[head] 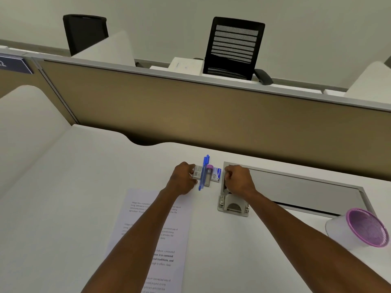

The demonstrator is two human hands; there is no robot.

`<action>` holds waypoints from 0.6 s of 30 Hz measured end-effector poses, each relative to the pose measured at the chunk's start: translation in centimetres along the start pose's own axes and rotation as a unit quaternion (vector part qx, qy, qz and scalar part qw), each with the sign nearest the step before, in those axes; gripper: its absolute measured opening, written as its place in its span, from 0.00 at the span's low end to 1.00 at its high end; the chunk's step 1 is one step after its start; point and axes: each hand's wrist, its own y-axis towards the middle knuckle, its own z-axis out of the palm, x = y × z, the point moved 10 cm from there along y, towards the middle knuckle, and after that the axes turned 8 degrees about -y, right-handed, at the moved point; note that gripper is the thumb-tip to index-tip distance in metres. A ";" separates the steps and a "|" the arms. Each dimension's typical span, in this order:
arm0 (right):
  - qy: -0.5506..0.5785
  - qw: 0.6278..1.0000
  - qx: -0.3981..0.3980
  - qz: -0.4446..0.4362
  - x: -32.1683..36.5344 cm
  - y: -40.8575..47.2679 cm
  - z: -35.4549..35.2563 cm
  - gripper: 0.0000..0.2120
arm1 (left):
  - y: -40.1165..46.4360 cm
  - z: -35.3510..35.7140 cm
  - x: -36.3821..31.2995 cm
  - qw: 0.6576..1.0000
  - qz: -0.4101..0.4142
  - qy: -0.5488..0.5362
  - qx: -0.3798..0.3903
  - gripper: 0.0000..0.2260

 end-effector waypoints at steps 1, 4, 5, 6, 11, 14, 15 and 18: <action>0.000 1.000 0.006 -0.012 0.3 0.0 0.2 0.07 | 0.1 0.1 0.1 1.000 -0.001 0.001 0.003 0.10; -0.005 0.999 0.023 -0.032 1.2 0.1 0.9 0.07 | 0.3 0.1 -0.1 1.000 -0.001 0.005 0.003 0.08; -0.008 0.999 0.030 -0.033 1.3 0.2 1.2 0.06 | 0.3 0.1 -0.2 1.000 0.001 0.004 0.002 0.07; -0.009 0.999 0.033 -0.029 1.3 0.4 1.4 0.05 | 0.3 0.2 -0.3 1.000 0.002 0.004 0.003 0.07; -0.003 1.000 0.010 -0.005 0.8 1.0 0.9 0.07 | 0.6 0.6 -0.9 1.000 0.009 -0.007 0.002 0.06; -0.005 1.000 0.001 -0.003 0.2 1.2 0.7 0.10 | 0.8 0.9 -0.6 1.000 -0.003 -0.019 0.002 0.12; 0.000 1.000 -0.005 0.000 0.0 1.2 0.6 0.12 | 0.8 0.9 -0.3 1.000 -0.017 -0.026 0.003 0.17; 0.032 0.998 -0.039 0.022 -1.2 1.1 -0.3 0.14 | 0.8 0.4 0.5 0.999 -0.048 -0.022 -0.001 0.29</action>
